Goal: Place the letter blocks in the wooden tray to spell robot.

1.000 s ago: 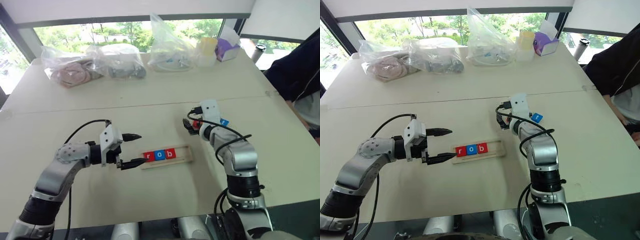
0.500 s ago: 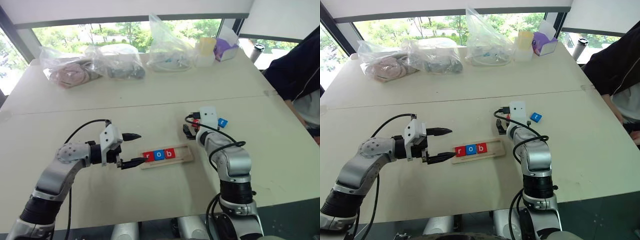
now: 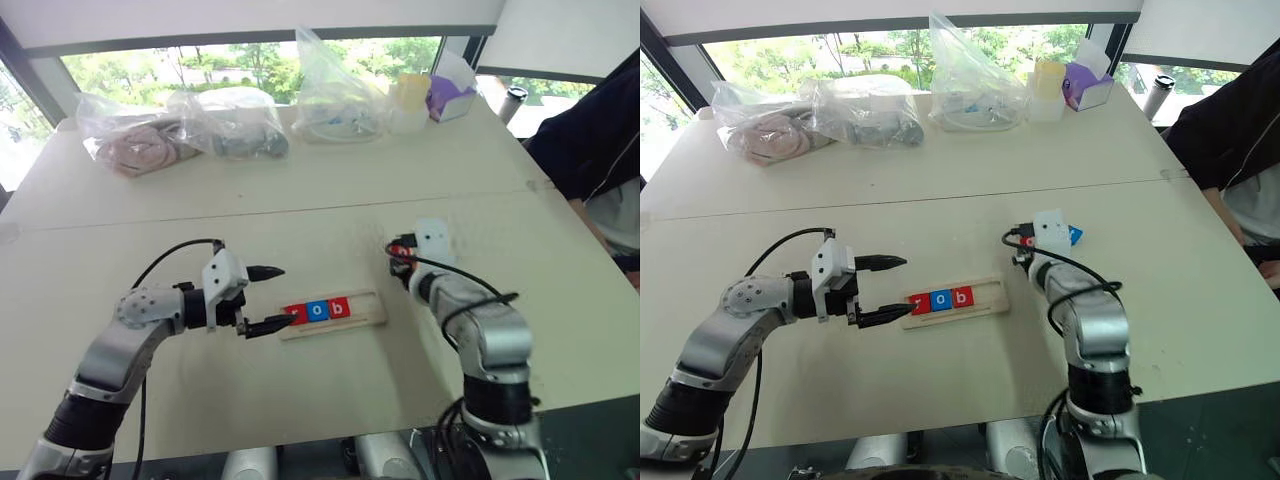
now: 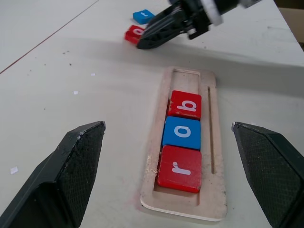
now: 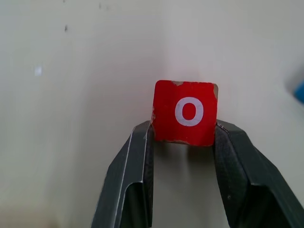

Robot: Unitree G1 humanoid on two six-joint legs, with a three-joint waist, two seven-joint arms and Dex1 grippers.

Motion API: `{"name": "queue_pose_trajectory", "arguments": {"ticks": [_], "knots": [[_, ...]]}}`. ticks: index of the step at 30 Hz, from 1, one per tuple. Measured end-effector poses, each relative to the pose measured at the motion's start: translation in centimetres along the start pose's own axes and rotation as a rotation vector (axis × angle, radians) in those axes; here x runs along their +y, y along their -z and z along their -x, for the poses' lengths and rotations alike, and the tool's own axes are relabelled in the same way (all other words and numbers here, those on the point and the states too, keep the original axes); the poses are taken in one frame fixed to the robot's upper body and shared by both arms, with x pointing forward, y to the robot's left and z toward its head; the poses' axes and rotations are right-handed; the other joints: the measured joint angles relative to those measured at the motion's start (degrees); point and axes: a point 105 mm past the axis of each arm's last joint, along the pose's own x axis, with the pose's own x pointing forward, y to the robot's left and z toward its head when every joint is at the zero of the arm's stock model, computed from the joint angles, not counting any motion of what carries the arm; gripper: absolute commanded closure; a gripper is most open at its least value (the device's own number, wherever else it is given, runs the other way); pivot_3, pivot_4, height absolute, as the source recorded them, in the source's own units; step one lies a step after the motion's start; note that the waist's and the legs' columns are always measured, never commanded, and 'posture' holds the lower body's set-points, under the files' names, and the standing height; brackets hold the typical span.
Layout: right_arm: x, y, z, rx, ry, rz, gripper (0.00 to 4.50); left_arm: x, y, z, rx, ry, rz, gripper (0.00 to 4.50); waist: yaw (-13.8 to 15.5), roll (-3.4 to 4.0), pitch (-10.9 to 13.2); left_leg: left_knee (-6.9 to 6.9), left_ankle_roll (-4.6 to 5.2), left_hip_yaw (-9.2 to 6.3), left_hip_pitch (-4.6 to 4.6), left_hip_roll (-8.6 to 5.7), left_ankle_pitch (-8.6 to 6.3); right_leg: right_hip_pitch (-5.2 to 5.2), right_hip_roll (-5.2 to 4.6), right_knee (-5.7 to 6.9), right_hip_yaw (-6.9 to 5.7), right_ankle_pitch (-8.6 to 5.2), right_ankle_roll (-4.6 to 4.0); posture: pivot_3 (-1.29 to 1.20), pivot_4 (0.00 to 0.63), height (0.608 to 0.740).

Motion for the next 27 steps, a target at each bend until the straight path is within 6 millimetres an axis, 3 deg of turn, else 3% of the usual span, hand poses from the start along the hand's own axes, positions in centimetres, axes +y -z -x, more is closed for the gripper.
{"name": "queue_pose_trajectory", "arguments": {"ticks": [2,5,11,17,18,24,27], "knots": [[-0.1,1.6,2.3,0.047,-0.021,0.005,3.37,0.0,0.1,0.0,0.001,0.002,0.001,0.00,0.1,-0.01,0.0,0.01,0.00,-0.03,0.02,0.00,0.00,0.01,0.01,0.00,-0.02,-0.02,0.01,0.00,0.150,0.740],[0.2,2.8,4.2,0.093,-0.048,-0.008,3.37,-0.1,0.1,0.0,0.001,0.008,0.001,0.00,0.1,-0.02,0.0,0.03,0.00,-0.02,0.08,0.00,0.00,0.04,0.02,0.01,-0.01,-0.13,0.17,0.00,0.150,0.740],[0.4,3.6,5.2,0.112,-0.063,-0.034,3.37,0.0,0.2,0.0,0.002,0.014,0.008,0.00,-0.2,-0.04,0.0,0.02,0.00,-0.01,0.13,0.00,0.00,0.08,0.03,0.01,-0.01,-0.21,0.05,0.00,0.150,0.740],[0.9,3.1,5.0,0.099,-0.089,-0.053,0.36,0.3,-0.3,-0.2,-0.002,0.021,-0.014,0.00,-0.4,-0.07,0.0,0.03,0.00,-0.01,0.13,0.00,0.00,0.10,0.02,0.00,0.00,-0.21,0.05,0.00,0.150,0.740],[1.0,2.9,4.9,0.098,-0.099,-0.049,0.07,0.3,-0.3,-0.2,-0.002,0.024,-0.014,0.00,-0.4,-0.07,0.0,0.03,0.00,-0.01,0.12,-0.01,0.00,0.10,0.02,0.00,0.00,-0.21,0.04,0.00,0.150,0.740],[-0.5,2.4,5.2,0.131,-0.197,0.146,0.07,0.2,-0.3,-0.2,0.000,0.027,-0.014,0.00,-0.4,-0.07,0.0,0.03,0.00,0.02,0.05,-0.08,0.00,0.09,-0.04,-0.08,0.02,-0.22,0.04,0.00,0.150,0.740],[-1.6,1.3,5.8,0.088,-0.352,0.414,0.07,0.0,-0.2,0.0,0.009,0.047,-0.012,0.00,-0.4,-0.07,0.0,-0.02,0.01,0.04,0.07,-0.10,0.00,0.11,-0.03,-0.16,0.01,-0.25,0.09,0.00,0.150,0.740]]}}
